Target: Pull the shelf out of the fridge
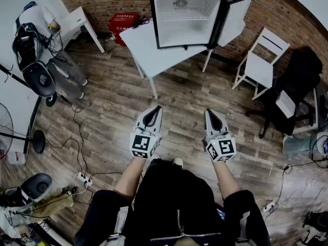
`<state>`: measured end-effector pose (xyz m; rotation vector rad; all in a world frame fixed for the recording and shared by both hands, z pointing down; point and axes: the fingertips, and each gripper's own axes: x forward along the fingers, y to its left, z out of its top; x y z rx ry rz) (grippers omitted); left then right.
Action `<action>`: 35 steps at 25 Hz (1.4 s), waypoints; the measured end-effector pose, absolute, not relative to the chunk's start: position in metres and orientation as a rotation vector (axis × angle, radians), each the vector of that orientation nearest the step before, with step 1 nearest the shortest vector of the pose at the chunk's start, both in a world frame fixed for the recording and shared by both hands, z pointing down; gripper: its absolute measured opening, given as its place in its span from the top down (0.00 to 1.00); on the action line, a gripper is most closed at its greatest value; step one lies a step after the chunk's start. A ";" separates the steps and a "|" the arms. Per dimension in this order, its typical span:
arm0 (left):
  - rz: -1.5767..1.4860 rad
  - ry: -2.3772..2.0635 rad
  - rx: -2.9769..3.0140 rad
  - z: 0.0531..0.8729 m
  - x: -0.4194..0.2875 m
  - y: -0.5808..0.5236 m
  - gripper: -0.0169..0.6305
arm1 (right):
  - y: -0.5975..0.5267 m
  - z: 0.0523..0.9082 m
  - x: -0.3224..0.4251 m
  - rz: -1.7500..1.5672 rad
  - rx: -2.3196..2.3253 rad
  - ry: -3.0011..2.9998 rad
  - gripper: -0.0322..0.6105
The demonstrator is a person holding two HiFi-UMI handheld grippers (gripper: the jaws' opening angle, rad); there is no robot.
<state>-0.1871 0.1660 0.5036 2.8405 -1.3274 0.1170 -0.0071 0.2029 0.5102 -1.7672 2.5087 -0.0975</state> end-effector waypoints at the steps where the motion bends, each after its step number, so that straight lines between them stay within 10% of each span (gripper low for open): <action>1: 0.110 -1.325 2.835 0.503 -0.187 0.166 0.93 | 0.204 0.510 -0.006 -0.097 -1.784 2.503 0.96; 35: 0.088 -1.345 2.803 0.482 -0.153 0.116 0.94 | 0.160 0.498 0.037 -0.157 -1.774 2.520 0.95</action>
